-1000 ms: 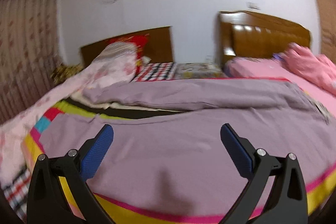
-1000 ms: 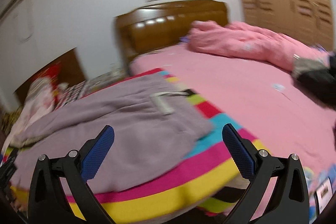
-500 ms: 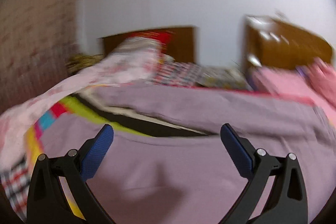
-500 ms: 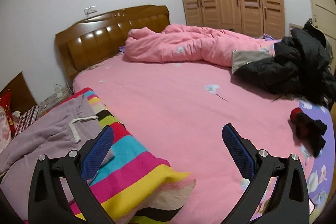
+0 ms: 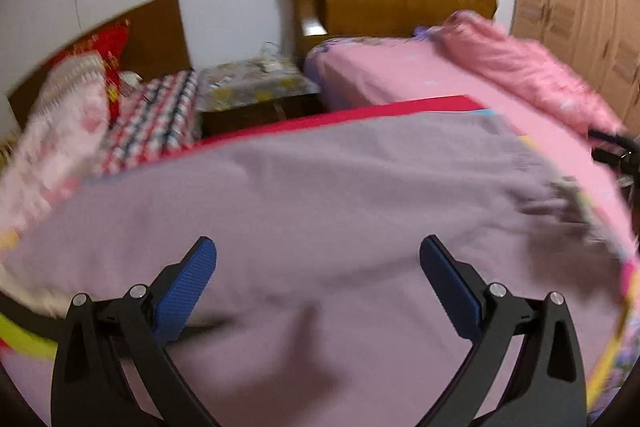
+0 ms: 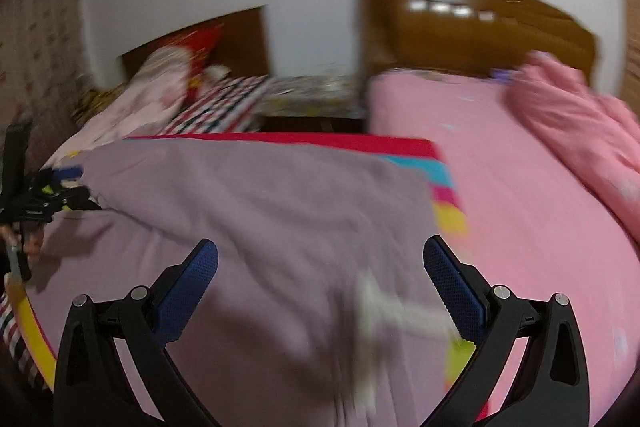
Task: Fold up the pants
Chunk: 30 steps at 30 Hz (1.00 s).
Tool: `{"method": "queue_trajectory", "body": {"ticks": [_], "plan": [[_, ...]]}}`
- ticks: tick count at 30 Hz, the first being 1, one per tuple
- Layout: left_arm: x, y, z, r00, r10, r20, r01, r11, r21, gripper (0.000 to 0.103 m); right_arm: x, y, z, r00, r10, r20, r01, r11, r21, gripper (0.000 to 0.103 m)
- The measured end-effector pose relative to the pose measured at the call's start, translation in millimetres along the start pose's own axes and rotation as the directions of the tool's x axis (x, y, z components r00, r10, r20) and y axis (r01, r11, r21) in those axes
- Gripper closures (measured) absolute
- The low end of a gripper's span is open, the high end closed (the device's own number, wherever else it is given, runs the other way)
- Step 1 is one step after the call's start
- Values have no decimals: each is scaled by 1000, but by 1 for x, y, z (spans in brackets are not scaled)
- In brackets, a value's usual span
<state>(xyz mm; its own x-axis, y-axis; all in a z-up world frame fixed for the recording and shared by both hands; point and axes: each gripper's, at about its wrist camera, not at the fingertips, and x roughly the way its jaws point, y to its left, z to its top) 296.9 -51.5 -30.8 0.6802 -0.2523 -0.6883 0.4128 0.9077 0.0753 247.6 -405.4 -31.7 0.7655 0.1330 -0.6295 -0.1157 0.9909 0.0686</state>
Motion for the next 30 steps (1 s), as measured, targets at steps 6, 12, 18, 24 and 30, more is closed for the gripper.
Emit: {"method": "queue_trajectory", "body": {"ticks": [6,12,18,24,30], "plan": [[78,29,41,985,-32,-170,36,999,20,2,126,-4,67,980,2,-198,-34,986,-161,4],[132,40,69,968,-132,-211,138,990,16,13,203,-17,100,960,24,-279,-95,965,-243,8],[179,27,92,955,-192,-224,225,966,131,19,226,-25,100,919,164,-359,-253,943,-217,76],[192,31,110,943,-248,-221,296,930,220,18,106,20,78,992,95,-85,-122,898,-423,90],[181,31,102,899,-328,-290,394,896,207,88,64,49,46,1000,14,11,-8,917,-399,90]]}}
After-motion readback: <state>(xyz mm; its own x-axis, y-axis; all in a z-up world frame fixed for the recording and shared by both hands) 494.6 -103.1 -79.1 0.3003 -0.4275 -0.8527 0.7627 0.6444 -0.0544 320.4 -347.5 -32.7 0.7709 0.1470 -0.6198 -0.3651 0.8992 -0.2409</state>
